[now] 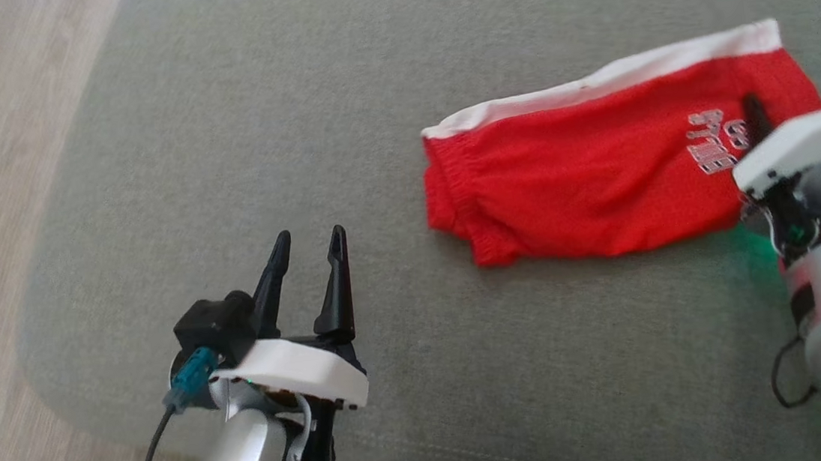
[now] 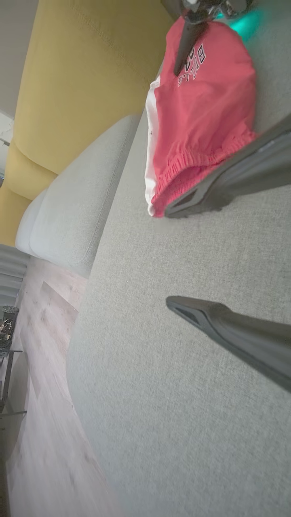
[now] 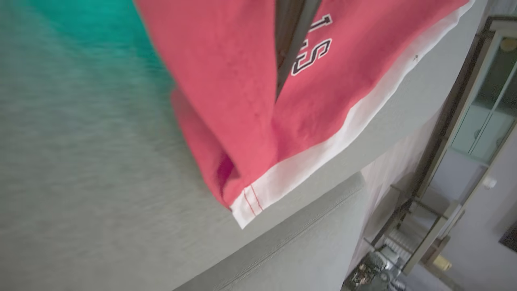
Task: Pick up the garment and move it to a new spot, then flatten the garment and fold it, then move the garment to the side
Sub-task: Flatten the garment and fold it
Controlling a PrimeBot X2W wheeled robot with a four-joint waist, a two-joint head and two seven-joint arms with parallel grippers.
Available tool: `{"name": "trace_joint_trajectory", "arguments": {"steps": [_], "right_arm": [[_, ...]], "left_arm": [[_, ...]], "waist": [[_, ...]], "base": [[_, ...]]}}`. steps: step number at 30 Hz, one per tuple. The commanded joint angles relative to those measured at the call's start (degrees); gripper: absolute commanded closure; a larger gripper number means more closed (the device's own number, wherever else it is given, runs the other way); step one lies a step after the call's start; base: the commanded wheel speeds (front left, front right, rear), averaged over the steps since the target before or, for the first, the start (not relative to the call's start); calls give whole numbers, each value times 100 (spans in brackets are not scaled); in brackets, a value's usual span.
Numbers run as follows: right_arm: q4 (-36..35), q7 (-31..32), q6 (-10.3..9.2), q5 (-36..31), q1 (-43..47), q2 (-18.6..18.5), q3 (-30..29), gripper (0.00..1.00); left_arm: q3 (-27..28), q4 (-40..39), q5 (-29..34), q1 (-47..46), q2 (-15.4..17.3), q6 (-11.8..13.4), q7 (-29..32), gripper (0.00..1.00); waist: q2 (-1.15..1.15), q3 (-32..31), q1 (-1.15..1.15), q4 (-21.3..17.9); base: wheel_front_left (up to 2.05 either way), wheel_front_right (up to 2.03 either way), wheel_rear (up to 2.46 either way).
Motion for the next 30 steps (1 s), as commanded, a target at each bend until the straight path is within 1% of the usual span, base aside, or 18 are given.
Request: {"name": "trace_joint_trajectory", "arguments": {"steps": [1,4,7,9,10,14,17,20,25,30], "right_arm": [[-235,-233,-5,76,85,3,-9,100],[-258,-452,-5,40,274,-19,-127,100],[-262,-820,-5,-57,571,-13,-431,100],[-237,-1123,-5,-73,767,46,-797,100],[-228,-1287,-5,-205,864,55,-897,100],[-271,-1587,-5,-501,1004,282,-1170,100],[-431,-1706,-5,-654,902,418,-1176,100],[-712,-1712,-5,-751,783,559,-833,100],[-1128,-1695,-5,-542,847,625,-172,100],[-1556,-1654,-5,404,1059,631,905,100]], "left_arm": [[241,-142,71,-136,19,-8,-70,0],[261,-102,112,-93,19,-35,-70,0],[293,-50,162,-26,19,-60,-70,0],[318,-25,189,25,19,-71,-70,0],[326,-24,196,48,19,-73,-70,0],[278,-12,250,89,19,-116,-70,0],[218,18,286,76,19,-143,-70,0],[214,43,289,67,19,-143,-70,0],[234,63,282,116,19,-129,-70,0],[244,86,267,168,19,-129,-70,0]], "waist": [[0,-161,0,-188],[0,-261,0,-301],[0,-422,0,-452],[0,-522,0,-542],[0,-553,0,-578],[0,-604,0,-671],[0,-633,0,-666],[0,-689,0,-580],[0,-783,0,-399],[0,-829,0,-207]], "base": [[0,0,0],[0,0,0],[0,0,0],[0,0,0],[0,0,0],[0,0,0],[0,0,0],[0,0,0],[0,0,0],[0,0,0]]}}
